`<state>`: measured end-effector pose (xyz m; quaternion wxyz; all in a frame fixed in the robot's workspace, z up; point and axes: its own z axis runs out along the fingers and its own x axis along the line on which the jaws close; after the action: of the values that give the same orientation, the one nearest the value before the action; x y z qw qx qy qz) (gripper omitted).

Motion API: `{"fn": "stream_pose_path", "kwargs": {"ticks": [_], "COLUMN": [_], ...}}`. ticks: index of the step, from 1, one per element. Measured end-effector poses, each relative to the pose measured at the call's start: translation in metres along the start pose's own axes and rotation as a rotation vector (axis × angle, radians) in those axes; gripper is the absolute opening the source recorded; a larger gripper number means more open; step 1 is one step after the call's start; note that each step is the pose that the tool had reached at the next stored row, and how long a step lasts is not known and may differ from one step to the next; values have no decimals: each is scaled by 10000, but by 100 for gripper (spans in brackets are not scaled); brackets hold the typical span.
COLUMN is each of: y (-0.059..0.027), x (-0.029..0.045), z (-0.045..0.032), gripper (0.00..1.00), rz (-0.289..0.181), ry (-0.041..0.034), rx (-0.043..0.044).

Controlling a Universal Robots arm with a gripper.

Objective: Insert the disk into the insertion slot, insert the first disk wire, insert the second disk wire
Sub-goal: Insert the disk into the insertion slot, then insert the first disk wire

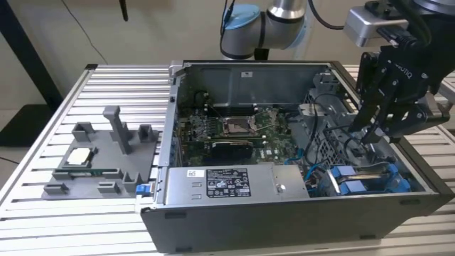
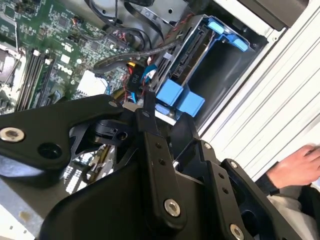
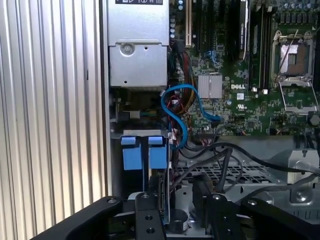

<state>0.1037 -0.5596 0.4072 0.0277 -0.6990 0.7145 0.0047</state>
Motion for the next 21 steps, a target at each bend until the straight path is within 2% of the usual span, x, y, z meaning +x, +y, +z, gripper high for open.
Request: {"fn": "stream_pose_path", "kwargs": {"ticks": [2,6,8,10,13,21], "y": [1,1,2,3,3,3], "x": [-2,-6,-13,-24,-29,-42], "z": [17,44,61,72,77,87], "gripper": [40,40,40,40,40,40], "rz": [4,17,22,24,24,23], "ry": [-126,-521,-660,-710,-736,-747], "rx": [-3,-11,-14,-15,-16,-16]}}
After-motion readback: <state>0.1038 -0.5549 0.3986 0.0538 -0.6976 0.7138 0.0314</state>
